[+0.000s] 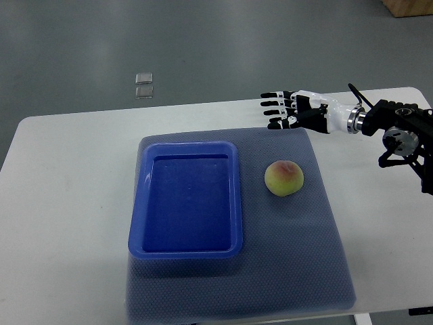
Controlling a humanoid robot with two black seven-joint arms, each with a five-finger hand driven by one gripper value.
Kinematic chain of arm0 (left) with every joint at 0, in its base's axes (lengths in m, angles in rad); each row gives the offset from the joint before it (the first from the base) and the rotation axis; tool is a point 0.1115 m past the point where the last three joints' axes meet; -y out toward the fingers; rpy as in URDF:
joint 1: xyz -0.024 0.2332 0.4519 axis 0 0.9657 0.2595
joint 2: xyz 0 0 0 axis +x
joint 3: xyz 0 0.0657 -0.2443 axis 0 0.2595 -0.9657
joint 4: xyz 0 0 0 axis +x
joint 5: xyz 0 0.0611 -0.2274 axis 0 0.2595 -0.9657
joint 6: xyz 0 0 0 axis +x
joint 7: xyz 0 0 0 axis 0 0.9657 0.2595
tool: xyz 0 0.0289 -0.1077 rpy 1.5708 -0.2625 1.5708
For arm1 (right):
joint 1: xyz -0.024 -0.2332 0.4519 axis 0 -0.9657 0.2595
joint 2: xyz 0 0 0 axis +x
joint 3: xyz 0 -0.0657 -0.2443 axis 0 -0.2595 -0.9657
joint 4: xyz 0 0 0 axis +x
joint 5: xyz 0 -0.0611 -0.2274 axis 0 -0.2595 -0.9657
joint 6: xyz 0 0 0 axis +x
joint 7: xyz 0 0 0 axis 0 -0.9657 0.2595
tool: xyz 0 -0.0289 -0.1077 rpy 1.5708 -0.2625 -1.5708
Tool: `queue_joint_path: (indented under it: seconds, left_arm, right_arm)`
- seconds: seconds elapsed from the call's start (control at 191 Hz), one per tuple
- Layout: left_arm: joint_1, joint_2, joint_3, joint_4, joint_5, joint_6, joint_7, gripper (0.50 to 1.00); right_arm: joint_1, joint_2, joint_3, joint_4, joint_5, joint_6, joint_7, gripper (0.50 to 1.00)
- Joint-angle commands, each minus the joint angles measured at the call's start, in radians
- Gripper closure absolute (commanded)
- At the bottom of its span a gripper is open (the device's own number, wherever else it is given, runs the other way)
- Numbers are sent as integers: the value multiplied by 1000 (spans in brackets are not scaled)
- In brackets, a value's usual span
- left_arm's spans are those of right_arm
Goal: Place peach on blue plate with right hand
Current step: 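Lower the right hand onto the peach and close fingers around it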
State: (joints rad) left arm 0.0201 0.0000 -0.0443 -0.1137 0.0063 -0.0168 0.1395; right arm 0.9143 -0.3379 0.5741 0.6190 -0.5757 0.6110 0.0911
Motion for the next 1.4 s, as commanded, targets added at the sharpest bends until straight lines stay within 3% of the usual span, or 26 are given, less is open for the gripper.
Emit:
queue_joint_path:
  seconds: [0.0, 0.618, 1.121, 1.394]
  left_arm:
    - [0, 0, 0, 0, 0, 0, 0, 500]
    - [0, 0, 0, 0, 0, 0, 0, 500]
    - [0, 0, -2, 0, 0, 0, 0, 500]
    - [0, 0, 0, 0, 0, 0, 0, 500]
  right_arm:
    - [9, -49, -2, 62, -131, 0, 13, 574]
    - [34, -161, -40, 429, -757, 0, 25, 572]
    - [17, -176, -154, 470, -843, 0, 25, 574]
    - [-11, -165, -191, 459, -846, -85, 25, 579]
